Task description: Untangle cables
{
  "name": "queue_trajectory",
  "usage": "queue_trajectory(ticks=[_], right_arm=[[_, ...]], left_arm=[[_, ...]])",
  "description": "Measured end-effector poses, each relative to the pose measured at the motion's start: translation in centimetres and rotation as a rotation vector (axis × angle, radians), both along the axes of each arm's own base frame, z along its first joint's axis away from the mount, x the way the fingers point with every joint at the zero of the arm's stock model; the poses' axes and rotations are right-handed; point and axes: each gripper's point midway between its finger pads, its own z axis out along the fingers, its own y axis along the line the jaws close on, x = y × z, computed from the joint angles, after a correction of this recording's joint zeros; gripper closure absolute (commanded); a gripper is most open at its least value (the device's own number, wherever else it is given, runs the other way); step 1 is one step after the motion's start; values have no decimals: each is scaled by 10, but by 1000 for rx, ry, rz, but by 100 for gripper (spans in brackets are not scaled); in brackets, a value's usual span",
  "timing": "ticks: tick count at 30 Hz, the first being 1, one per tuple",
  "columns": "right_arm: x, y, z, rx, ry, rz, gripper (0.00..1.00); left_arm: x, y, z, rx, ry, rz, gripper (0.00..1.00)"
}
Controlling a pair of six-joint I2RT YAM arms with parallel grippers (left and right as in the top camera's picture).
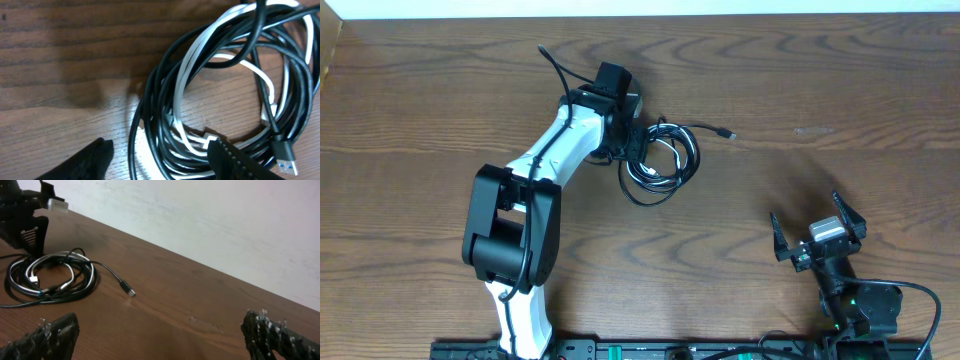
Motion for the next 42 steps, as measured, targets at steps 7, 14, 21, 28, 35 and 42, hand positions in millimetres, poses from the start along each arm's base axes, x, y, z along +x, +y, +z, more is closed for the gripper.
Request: queue_trajectory(ticks=[7,14,21,28,35,42], right_arm=[[0,0,0,0,0,0,1],[0,0,0,0,0,0,1],[0,0,0,0,0,0,1],[0,0,0,0,0,0,1],[0,0,0,0,0,0,1],[-1,2,0,1,-1,11,1]], left_arm=[[0,-10,0,-7,-20,-21,48],[1,-12,-3,4,-36,-26,48],[6,-8,-3,34,-60,-16,48],[7,-1,-5,69,-67,-7,48],[4,0,-22,77,-23,22,64],[3,-2,-28,76,-11,36,92]])
